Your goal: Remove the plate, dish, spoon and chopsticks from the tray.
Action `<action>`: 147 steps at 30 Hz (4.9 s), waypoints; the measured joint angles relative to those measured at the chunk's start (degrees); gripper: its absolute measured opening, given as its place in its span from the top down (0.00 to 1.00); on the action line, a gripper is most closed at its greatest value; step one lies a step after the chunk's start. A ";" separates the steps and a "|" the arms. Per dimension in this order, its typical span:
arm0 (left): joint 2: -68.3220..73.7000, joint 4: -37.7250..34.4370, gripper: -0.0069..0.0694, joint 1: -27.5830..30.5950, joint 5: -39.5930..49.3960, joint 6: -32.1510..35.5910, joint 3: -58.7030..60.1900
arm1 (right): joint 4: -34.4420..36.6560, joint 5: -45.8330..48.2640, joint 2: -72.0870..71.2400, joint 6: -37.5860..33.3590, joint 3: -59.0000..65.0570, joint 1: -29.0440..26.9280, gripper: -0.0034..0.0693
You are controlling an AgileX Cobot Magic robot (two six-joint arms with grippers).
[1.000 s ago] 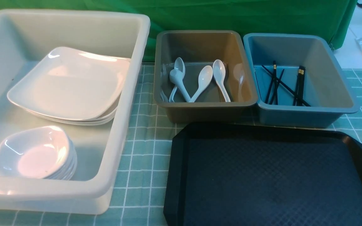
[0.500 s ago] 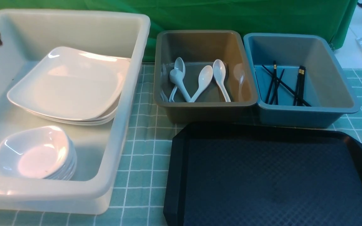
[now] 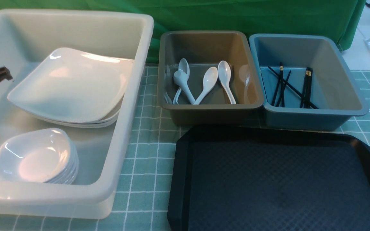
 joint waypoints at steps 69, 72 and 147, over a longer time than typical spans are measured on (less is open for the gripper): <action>-93.02 -17.76 0.89 -30.46 -5.87 15.96 53.76 | -19.95 -61.28 -82.12 12.75 83.48 0.00 0.66; -93.03 -17.71 0.89 -30.46 -5.93 15.96 53.76 | -19.95 -60.62 -82.12 12.75 83.52 0.00 0.66; -109.38 -4.37 0.89 -14.75 -13.53 14.99 78.92 | -19.95 -50.76 -81.89 12.90 100.63 -13.66 0.62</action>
